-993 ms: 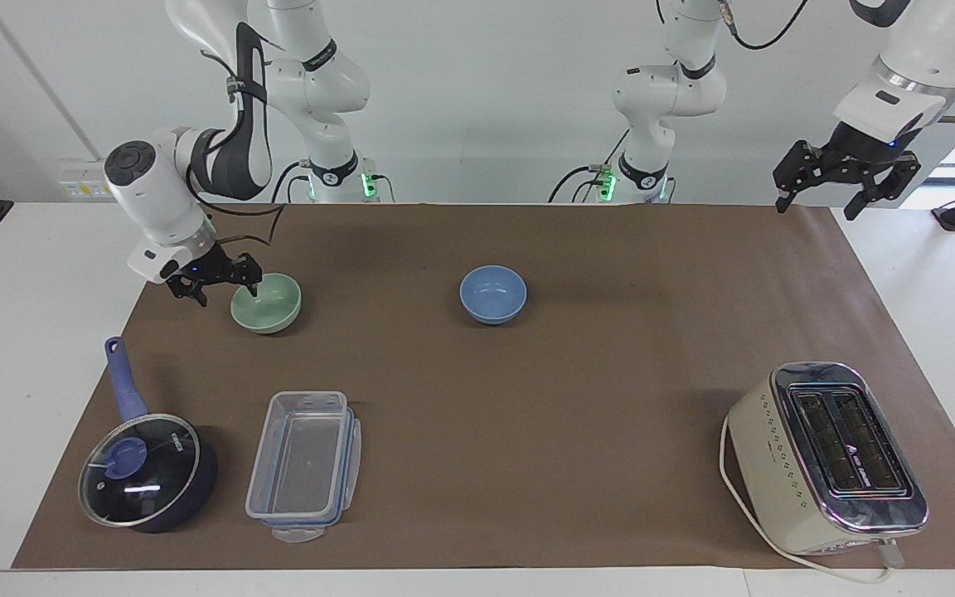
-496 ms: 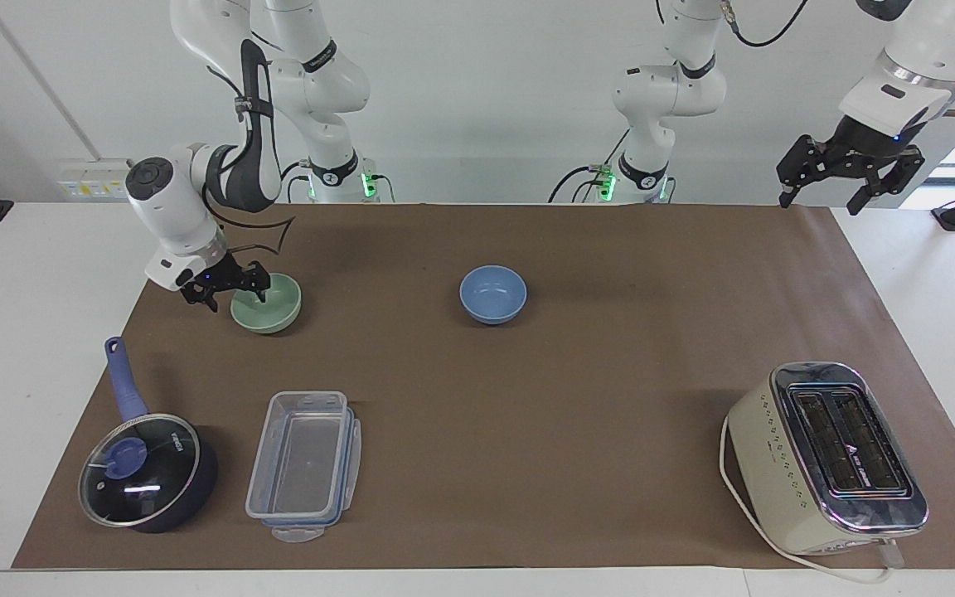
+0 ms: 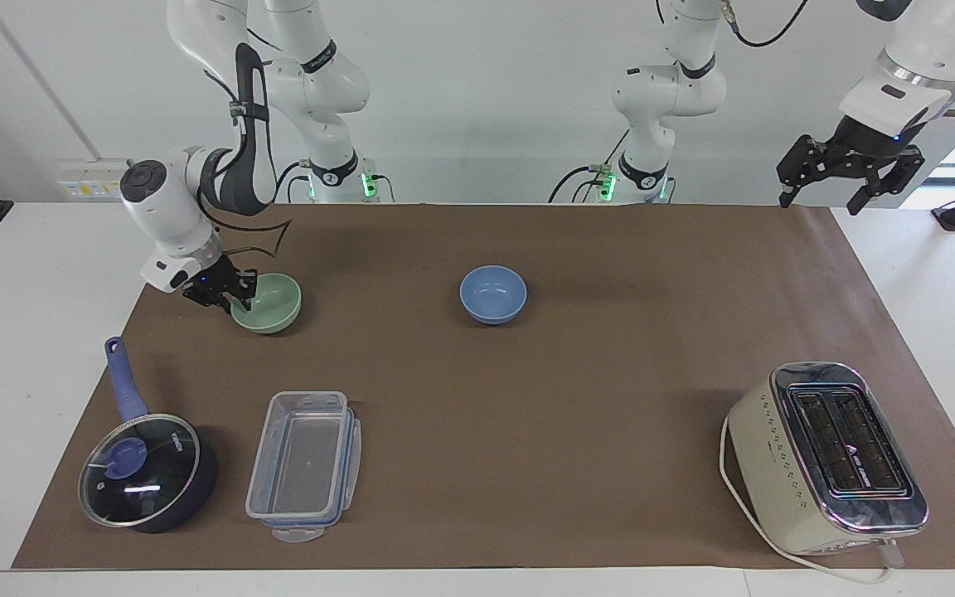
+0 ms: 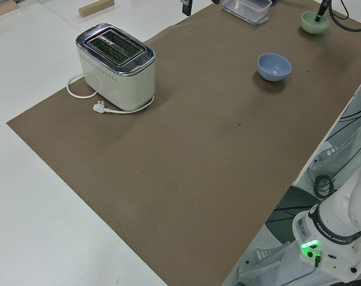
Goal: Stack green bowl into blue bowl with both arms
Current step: 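Grasp the rim of the pale green bowl with the right gripper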
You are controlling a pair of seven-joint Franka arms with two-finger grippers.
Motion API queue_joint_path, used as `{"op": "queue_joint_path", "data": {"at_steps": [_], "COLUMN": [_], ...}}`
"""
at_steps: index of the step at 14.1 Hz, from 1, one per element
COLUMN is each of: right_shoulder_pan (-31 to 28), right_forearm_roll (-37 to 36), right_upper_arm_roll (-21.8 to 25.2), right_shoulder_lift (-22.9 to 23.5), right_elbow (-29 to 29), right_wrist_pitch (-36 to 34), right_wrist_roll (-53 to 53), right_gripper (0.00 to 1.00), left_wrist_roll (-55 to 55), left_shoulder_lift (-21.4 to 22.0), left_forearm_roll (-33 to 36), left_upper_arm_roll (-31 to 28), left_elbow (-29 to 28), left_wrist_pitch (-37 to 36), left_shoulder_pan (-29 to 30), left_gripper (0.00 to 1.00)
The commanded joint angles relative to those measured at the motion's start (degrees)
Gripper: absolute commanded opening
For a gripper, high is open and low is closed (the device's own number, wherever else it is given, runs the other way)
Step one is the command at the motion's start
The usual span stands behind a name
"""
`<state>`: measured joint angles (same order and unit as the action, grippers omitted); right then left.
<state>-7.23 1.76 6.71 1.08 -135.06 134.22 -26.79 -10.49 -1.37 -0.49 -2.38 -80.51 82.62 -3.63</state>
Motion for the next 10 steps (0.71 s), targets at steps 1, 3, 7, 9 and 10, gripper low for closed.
{"op": "queue_joint_path", "data": {"at_steps": [1,3,7,9,10], "right_shoulder_pan": [-0.76,-0.59,0.81,3.35,5.02], "right_forearm_roll": [1.67,1.67,7.7,9.48,9.49], "right_upper_arm_roll": [-0.21,-0.29,-1.0,-1.08,-1.09], "right_shoulder_lift": [1.03,0.69,-1.69,-1.08,-0.99], "right_elbow": [1.63,4.27,15.24,20.08,21.32], "right_wrist_pitch": [0.26,-2.1,-16.15,-20.04,-20.48], "right_wrist_roll": [-2.47,-2.65,-2.48,-1.86,-1.43], "right_gripper": [0.0,0.0,0.0,0.0,0.0], "left_wrist_roll": [0.03,0.03,0.03,0.03,0.03], "left_shoulder_lift": [0.49,0.49,0.58,0.49,0.58], "left_forearm_roll": [0.93,0.93,0.93,0.93,0.93], "left_upper_arm_roll": [0.36,0.36,0.36,0.36,0.36], "left_elbow": [0.18,0.18,0.18,0.09,0.18], "left_wrist_pitch": [-1.05,-1.05,-1.05,-1.05,-1.05], "left_shoulder_pan": [0.47,0.47,0.47,0.47,0.47], "left_gripper": [1.0,1.0,1.0,1.0,1.0]}}
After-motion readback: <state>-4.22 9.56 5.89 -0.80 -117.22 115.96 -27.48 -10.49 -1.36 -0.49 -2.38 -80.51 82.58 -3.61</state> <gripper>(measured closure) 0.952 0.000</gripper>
